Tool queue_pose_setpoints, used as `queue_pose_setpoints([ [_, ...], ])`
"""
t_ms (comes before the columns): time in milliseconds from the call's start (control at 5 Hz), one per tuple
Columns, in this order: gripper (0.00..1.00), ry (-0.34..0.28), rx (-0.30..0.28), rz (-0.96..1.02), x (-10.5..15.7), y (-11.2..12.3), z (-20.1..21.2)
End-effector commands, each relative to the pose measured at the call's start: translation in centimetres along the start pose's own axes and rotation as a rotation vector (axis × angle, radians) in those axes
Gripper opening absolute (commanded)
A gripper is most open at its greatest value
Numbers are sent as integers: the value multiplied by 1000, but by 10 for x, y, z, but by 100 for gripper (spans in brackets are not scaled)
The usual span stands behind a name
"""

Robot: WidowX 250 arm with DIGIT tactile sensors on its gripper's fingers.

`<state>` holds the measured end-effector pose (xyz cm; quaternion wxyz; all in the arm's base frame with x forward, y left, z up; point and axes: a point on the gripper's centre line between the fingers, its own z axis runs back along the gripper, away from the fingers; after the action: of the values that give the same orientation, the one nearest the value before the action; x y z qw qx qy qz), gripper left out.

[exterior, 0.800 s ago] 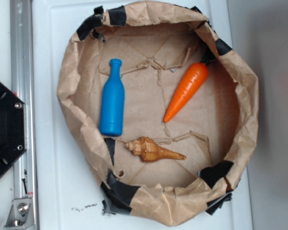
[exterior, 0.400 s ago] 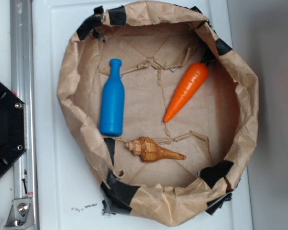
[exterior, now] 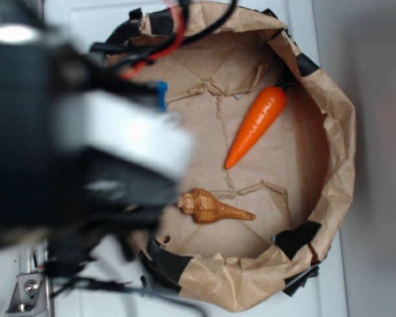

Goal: Grab the blue bottle.

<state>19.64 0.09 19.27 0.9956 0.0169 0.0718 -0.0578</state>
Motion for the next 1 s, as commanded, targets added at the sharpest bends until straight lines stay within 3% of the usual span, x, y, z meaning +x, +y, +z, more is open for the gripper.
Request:
queue_pose_setpoints([
  [0, 100, 64, 30, -75, 37, 47, -47],
  [200, 100, 101, 43, -118, 38, 51, -97],
  [400, 100, -97, 33, 27, 37, 55, -89],
  [800, 100, -97, 33, 27, 37, 55, -89],
])
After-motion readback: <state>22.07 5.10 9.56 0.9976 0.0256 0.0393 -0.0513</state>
